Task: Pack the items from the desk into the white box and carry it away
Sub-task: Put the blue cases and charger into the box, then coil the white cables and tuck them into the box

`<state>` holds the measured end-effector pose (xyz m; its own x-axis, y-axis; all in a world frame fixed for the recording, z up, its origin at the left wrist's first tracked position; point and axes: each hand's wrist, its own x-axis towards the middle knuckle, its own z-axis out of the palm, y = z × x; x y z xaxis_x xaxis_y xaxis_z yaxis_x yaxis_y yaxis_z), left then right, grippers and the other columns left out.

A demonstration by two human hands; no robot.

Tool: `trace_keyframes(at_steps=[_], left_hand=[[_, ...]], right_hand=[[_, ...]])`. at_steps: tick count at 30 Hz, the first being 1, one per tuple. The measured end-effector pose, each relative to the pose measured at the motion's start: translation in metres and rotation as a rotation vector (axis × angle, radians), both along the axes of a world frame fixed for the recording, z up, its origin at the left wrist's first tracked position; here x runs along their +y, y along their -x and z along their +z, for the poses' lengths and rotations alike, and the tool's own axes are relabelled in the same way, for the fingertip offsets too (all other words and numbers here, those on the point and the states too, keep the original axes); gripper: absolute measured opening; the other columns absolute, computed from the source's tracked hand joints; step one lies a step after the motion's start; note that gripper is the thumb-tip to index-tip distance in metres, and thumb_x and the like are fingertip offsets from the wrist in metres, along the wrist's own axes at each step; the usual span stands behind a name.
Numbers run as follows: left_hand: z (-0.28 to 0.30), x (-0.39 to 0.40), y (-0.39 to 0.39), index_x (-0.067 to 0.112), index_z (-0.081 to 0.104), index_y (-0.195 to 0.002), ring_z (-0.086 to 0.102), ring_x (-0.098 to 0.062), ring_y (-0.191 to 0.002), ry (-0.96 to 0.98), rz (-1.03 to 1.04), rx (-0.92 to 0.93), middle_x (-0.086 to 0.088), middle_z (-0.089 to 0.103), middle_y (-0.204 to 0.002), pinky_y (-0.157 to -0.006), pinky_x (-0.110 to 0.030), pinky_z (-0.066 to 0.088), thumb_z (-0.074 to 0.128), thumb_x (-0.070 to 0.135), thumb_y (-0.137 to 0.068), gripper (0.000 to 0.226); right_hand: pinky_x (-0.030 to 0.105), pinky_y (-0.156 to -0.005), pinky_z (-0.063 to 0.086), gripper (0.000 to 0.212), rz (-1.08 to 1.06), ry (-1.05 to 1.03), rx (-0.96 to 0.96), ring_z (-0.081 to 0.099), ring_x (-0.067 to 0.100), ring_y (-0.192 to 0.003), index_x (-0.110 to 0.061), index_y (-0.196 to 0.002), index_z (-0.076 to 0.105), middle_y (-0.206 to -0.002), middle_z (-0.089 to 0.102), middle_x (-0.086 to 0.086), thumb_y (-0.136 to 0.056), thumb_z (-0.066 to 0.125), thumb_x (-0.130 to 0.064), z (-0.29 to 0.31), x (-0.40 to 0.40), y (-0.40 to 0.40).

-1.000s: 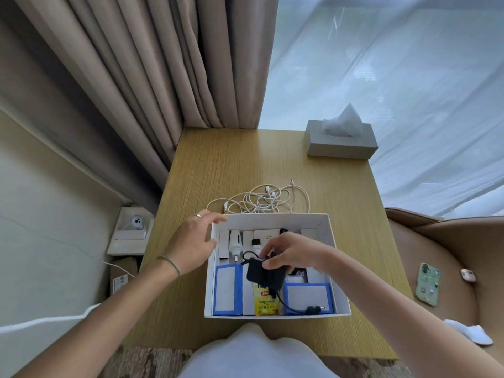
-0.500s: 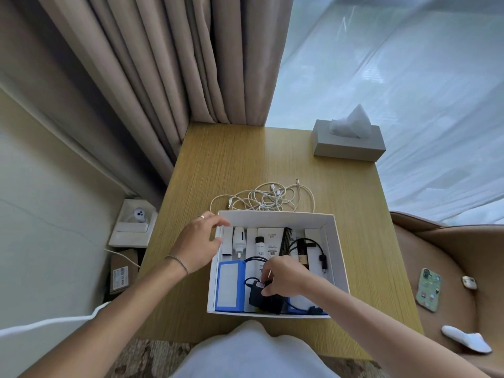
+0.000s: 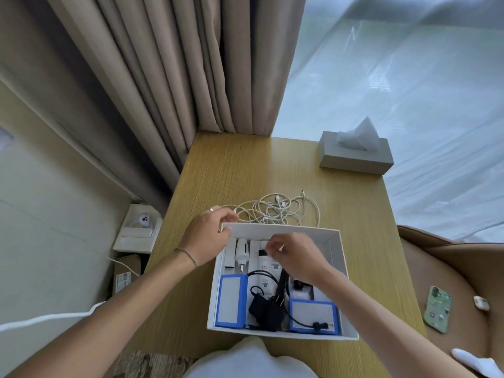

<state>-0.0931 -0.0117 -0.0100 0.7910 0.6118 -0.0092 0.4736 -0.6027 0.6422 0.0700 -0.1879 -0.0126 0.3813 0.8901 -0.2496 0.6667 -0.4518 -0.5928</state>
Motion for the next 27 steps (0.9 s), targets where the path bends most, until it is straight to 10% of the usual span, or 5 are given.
trace_keyframes(at_steps=[12,18,27], left_hand=[[-0.002,0.011,-0.128,0.024,0.069,-0.111,0.061,-0.01,-0.089,-0.037,-0.19,0.205,0.006,0.065,-0.103,-0.08,-0.031,0.057,0.053,0.013,-0.096,0.025],[-0.043,0.007,-0.184,0.029,0.069,-0.111,0.054,-0.009,-0.063,-0.067,-0.348,0.474,0.004,0.065,-0.103,-0.051,-0.024,0.042,0.05,0.012,-0.096,0.029],[-0.079,-0.007,-0.225,0.017,0.066,-0.106,0.062,-0.022,-0.084,-0.396,-0.752,0.893,-0.002,0.066,-0.098,-0.063,-0.033,0.047,0.057,0.005,-0.09,0.022]], right_hand=[[0.019,-0.074,0.049,0.015,-0.358,-0.064,0.169,0.069,0.008,-0.088,-0.017,-0.103,0.077,-0.101,0.078,-0.002,-0.096,0.064,-0.019,-0.008,0.035,-0.12],[0.027,-0.079,0.054,0.015,-0.365,-0.015,0.242,0.07,0.013,-0.092,-0.017,-0.101,0.077,-0.101,0.077,0.001,-0.096,0.063,-0.019,-0.032,0.032,-0.149],[0.03,-0.085,0.055,0.015,-0.242,0.046,0.397,0.068,0.007,-0.093,-0.024,-0.105,0.073,-0.102,0.075,-0.006,-0.1,0.06,-0.021,-0.039,0.008,-0.172]])
